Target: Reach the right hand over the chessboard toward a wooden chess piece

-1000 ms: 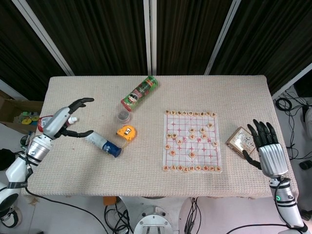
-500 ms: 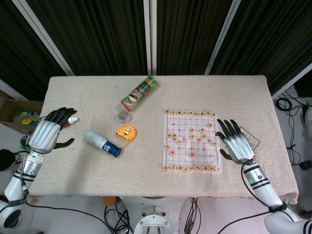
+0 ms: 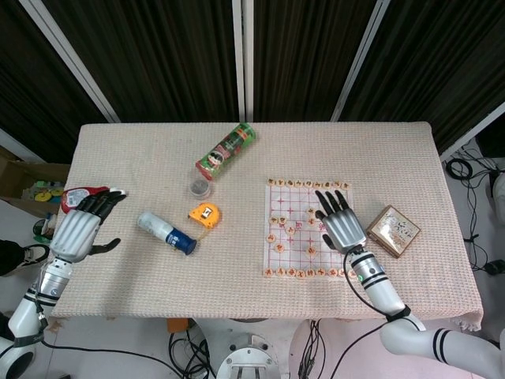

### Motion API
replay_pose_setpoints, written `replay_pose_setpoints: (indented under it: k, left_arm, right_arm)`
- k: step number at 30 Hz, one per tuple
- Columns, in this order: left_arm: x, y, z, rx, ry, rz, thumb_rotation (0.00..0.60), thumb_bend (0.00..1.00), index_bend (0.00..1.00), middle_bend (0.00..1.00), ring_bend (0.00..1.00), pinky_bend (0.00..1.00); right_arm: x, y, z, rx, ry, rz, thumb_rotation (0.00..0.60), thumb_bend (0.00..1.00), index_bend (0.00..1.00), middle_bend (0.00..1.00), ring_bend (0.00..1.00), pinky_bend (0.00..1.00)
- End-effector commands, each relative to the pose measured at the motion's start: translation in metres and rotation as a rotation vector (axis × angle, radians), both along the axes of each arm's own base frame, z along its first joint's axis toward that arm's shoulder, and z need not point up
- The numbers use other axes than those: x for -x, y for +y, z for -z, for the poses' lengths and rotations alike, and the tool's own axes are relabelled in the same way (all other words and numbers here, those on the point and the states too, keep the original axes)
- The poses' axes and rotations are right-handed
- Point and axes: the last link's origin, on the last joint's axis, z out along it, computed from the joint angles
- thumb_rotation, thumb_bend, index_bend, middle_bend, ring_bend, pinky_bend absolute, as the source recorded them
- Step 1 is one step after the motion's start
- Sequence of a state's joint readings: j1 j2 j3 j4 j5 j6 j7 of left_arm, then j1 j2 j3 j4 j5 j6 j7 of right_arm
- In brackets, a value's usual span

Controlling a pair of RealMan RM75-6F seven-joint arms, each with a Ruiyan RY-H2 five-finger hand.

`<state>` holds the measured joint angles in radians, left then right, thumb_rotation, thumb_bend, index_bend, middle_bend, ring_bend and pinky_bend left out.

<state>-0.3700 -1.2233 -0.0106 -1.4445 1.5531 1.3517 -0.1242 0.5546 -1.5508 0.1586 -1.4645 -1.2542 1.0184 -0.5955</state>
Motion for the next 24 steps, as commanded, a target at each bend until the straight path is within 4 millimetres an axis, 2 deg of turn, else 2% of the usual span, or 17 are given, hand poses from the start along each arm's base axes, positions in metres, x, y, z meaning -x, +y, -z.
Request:
replay_pose_setpoints:
  k: [1, 10, 24]
  left_arm:
    - [0.004, -0.001, 0.001, 0.005, 0.006, -0.015, 0.6, 0.18, 0.14, 0.12, 0.11, 0.19]
    - [0.004, -0.001, -0.001, 0.003, 0.012, -0.013, 0.6, 0.18, 0.14, 0.12, 0.11, 0.19]
    - [0.007, -0.001, -0.004, 0.002, 0.011, -0.014, 0.6, 0.18, 0.14, 0.12, 0.11, 0.19]
  right_arm:
    - [-0.003, -0.006, 0.009, -0.003, 0.017, -0.003, 0.6, 0.28, 0.37, 0.0, 0.0, 0.0]
    - [-0.004, -0.019, 0.027, -0.014, 0.04, -0.01, 0.6, 0.29, 0.37, 0.0, 0.0, 0.0]
    - [-0.012, -0.026, 0.049, -0.01, 0.084, -0.054, 0.6, 0.29, 0.41, 0.0, 0.0, 0.0]
